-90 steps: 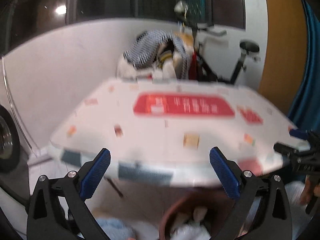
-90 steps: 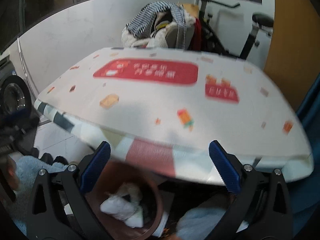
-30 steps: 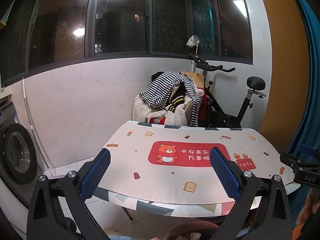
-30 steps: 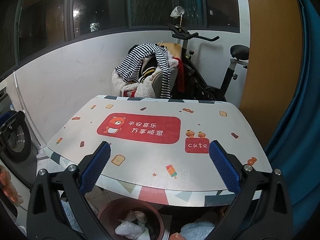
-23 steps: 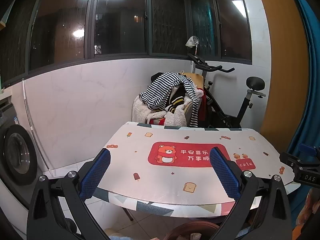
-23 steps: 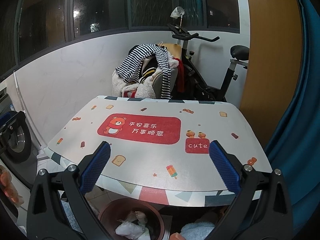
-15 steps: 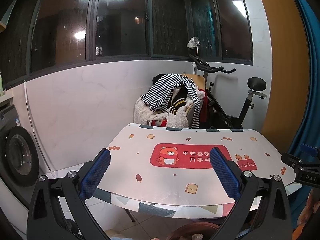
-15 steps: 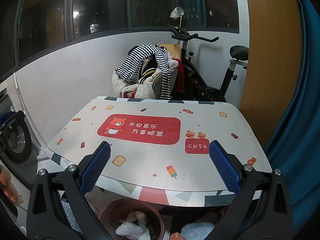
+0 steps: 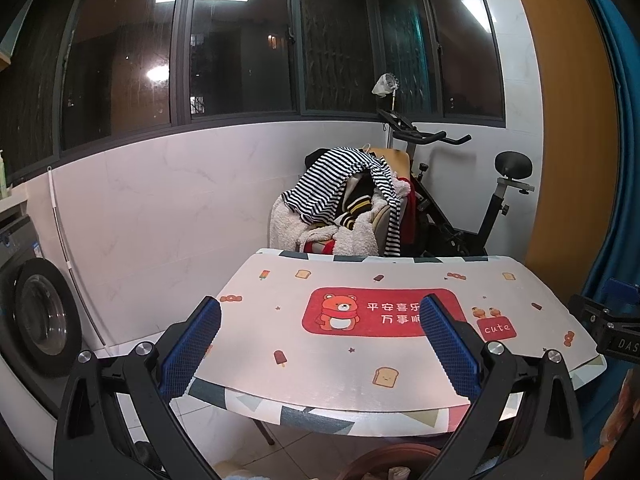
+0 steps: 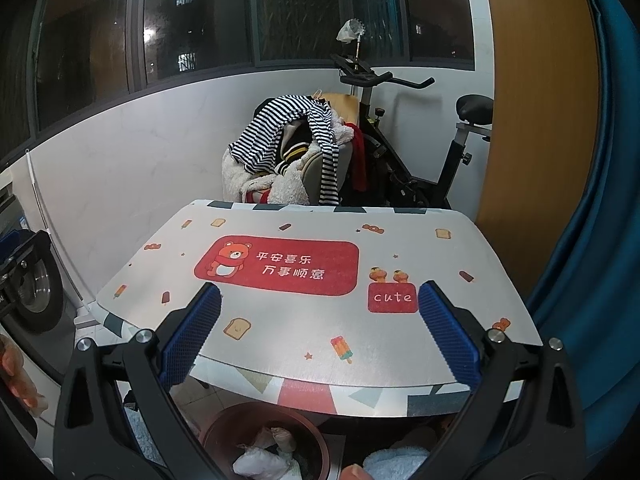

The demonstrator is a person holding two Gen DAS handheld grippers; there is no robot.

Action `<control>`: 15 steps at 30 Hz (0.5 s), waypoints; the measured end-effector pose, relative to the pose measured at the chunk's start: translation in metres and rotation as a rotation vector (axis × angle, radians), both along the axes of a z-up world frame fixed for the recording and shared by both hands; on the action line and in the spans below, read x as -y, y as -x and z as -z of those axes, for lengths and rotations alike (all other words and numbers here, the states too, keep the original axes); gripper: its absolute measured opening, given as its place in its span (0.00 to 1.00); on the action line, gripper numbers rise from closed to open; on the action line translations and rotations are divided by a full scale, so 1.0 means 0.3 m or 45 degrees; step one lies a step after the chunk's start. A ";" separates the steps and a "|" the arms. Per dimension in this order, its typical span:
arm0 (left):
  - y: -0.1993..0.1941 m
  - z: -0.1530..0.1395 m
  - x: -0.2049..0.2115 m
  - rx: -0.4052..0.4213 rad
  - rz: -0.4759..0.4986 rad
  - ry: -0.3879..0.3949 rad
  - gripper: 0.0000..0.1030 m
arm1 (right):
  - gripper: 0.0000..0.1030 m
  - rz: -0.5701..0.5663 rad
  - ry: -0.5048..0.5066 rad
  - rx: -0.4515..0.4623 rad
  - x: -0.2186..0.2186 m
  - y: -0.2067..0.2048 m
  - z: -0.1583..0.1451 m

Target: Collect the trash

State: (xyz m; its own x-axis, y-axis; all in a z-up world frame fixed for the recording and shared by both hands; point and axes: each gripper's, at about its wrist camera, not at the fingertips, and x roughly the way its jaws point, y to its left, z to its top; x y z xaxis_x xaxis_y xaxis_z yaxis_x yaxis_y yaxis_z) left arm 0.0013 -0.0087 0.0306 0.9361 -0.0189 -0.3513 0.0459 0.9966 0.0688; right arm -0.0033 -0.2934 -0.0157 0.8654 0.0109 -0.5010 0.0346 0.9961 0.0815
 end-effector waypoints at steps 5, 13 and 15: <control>-0.001 0.003 -0.006 -0.009 0.003 0.001 0.94 | 0.94 -0.001 0.002 0.000 0.000 0.000 0.000; -0.003 0.004 -0.011 -0.018 0.006 0.000 0.94 | 0.94 0.002 0.005 0.000 0.000 0.001 -0.005; -0.004 0.004 -0.011 -0.020 0.008 -0.001 0.94 | 0.94 0.003 0.006 -0.001 -0.001 0.002 -0.005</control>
State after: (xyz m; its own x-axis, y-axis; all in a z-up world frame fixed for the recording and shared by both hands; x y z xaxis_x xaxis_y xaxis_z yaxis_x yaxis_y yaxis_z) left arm 0.0025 -0.0053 0.0294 0.9305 -0.0243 -0.3656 0.0530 0.9962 0.0687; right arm -0.0039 -0.2932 -0.0142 0.8652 0.0067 -0.5014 0.0368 0.9964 0.0767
